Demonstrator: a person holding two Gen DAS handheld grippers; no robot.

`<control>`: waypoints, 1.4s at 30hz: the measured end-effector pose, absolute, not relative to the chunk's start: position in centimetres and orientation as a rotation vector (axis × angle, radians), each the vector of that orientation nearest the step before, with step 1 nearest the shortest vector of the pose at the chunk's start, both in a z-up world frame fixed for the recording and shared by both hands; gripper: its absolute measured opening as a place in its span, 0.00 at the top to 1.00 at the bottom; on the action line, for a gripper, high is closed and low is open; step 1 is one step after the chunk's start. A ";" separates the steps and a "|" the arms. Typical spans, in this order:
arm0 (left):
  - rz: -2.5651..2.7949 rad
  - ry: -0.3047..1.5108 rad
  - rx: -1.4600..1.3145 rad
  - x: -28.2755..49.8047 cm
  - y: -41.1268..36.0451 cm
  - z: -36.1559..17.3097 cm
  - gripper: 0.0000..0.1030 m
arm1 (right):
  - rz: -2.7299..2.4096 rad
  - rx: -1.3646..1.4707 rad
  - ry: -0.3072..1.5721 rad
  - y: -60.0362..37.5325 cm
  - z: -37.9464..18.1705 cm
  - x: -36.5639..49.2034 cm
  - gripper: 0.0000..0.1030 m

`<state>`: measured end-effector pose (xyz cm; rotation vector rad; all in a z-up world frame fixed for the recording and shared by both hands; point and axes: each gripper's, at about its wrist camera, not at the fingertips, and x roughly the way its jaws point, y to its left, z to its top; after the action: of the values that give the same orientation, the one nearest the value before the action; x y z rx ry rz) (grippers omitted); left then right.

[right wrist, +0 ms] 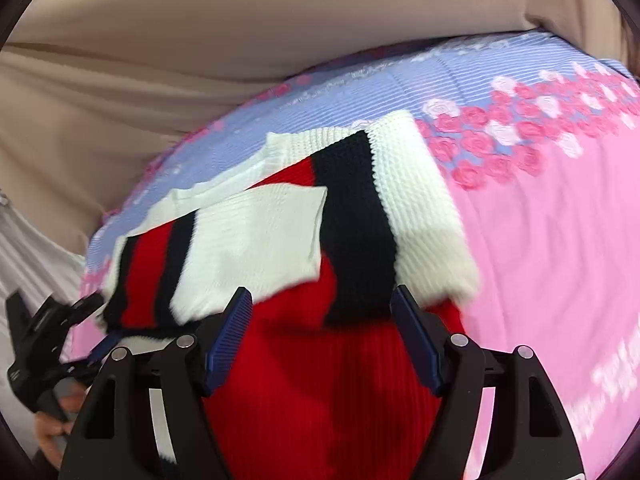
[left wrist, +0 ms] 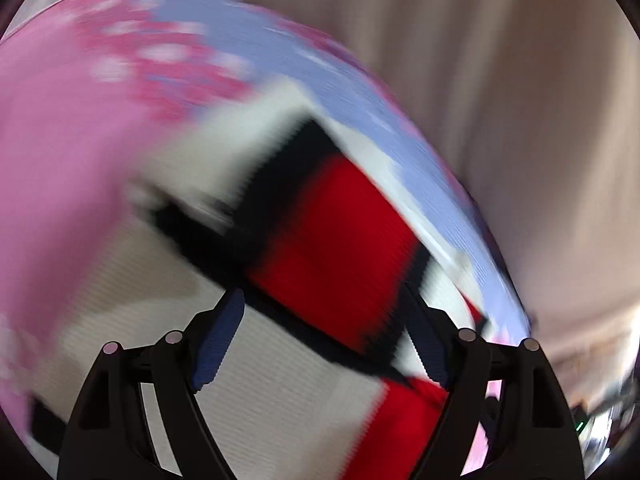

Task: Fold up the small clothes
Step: 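Fold the held sleeve across the sweater body with the left gripper and release, then grasp the white sweater hem with both grippers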

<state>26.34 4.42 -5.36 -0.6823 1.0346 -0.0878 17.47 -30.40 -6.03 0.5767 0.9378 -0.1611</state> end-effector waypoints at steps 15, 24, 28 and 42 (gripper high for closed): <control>-0.040 0.975 -0.761 29.2 9.8 -5.7 0.91 | -0.086 0.531 0.693 -30.1 0.5 20.8 0.91; 0.006 1.069 -0.707 28.8 8.1 -9.1 0.92 | -0.157 0.586 0.885 -33.0 -8.2 21.5 0.91; 0.009 1.073 -0.676 28.8 7.8 -8.6 0.89 | -0.157 0.562 0.954 -33.0 -8.9 22.2 0.89; 0.021 1.087 -0.480 21.4 12.0 -6.7 0.60 | 0.302 0.180 0.991 -8.1 -4.4 33.5 0.90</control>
<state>21.38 12.00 -6.73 -0.4801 1.0870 0.0210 33.48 -8.13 -4.38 0.1799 0.9906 0.3016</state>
